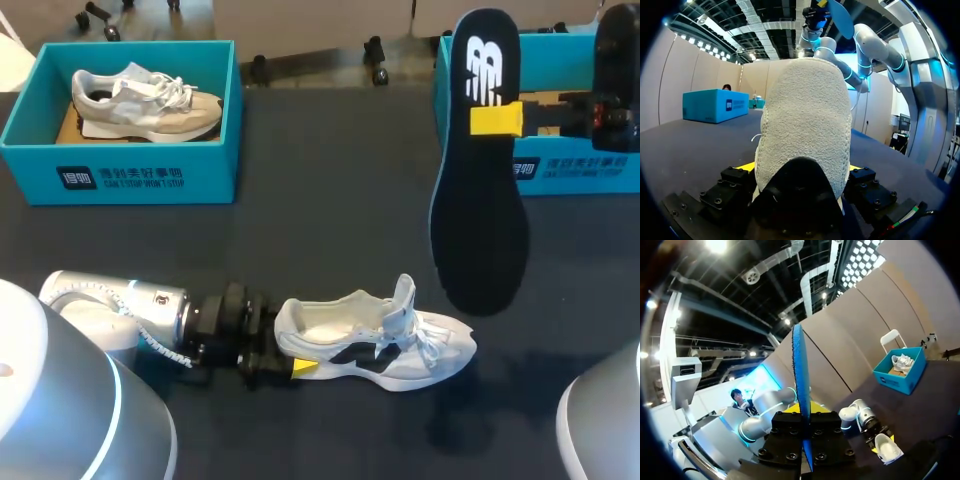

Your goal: Take the shoe out of the shoebox, open the shoe tongue, remove and reinsert the insole, then place the shoe into the shoebox

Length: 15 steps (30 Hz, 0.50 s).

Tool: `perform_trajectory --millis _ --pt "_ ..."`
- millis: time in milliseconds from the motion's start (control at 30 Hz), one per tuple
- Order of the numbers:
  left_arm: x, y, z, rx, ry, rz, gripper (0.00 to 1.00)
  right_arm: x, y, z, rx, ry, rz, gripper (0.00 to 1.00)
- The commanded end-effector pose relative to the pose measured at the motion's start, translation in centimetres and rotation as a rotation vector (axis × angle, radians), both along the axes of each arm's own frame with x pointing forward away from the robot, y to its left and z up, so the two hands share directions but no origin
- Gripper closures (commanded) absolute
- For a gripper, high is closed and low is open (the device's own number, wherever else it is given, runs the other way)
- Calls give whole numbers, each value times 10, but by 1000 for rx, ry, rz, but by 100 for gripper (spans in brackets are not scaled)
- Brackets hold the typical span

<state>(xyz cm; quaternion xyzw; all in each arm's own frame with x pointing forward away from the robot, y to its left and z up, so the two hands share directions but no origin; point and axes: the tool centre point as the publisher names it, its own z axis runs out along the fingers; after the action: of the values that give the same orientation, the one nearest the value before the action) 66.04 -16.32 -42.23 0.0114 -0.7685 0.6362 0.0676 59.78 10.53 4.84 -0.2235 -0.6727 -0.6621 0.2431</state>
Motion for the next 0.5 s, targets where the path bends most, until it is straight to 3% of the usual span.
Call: perform_trajectory --millis 33,367,400,433,467,500 --pt "2 1 -5 4 1 5 100 3 3 -5 5 -9 7 100" --pt "4 0 -5 1 14 2 100 2 1 -10 23 -4 5 100" --pt "4 0 -5 1 15 1 82 2 1 -10 23 -4 5 100" --pt "4 0 -5 0 20 0 55 2 1 -10 23 -4 5 100" --pt "4 0 -4 -1 21 0 14 2 1 -10 23 -4 5 100" --pt "4 0 -4 -2 20 0 0 2 1 -10 23 -4 5 100"
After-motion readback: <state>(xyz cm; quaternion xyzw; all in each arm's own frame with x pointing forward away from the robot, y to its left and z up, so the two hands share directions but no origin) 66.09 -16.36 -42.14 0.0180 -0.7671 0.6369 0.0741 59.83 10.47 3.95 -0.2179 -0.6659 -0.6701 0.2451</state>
